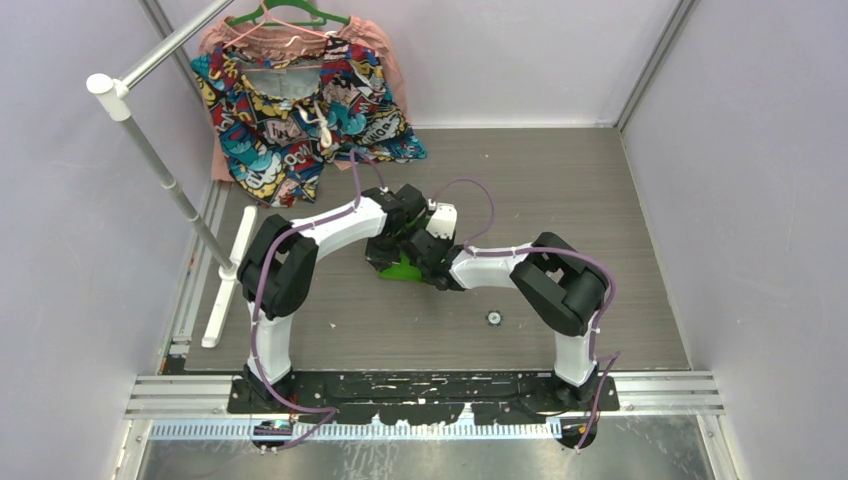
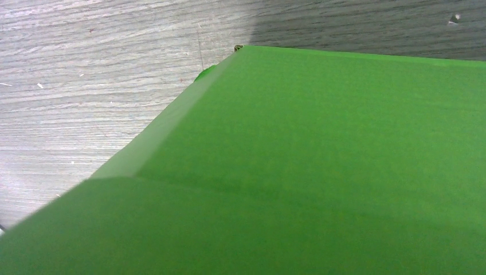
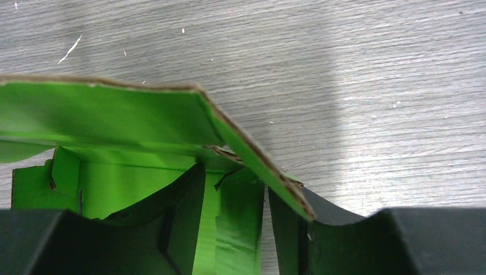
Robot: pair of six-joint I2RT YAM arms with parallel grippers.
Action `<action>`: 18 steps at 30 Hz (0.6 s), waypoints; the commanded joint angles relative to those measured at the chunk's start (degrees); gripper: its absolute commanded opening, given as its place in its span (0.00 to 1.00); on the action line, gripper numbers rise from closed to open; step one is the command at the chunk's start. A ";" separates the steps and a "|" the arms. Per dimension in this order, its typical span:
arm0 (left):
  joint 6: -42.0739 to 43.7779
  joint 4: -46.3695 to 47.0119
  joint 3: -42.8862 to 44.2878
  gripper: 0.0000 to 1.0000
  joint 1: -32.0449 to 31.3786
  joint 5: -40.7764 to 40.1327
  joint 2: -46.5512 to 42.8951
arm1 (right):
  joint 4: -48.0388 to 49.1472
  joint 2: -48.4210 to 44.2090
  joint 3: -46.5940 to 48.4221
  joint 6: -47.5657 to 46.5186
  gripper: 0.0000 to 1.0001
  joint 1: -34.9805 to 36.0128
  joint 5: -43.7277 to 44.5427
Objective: Fold the paper box
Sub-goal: Fold the paper box at the center of the board.
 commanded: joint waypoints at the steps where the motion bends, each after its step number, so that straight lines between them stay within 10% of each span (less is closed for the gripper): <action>1: 0.49 -0.96 -0.06 0.00 -1.04 1.04 0.14 | 0.76 -0.81 0.17 0.25 0.49 -0.47 -1.49; 10: 0.27 -1.07 -0.08 0.00 -1.02 0.86 0.32 | 12.21 -6.16 -7.86 -1.85 0.68 -0.40 -5.44; 18: 0.01 -0.72 -0.18 0.00 -1.12 1.16 0.57 | 16.41 -14.00 -13.34 -1.29 0.61 -0.38 -5.64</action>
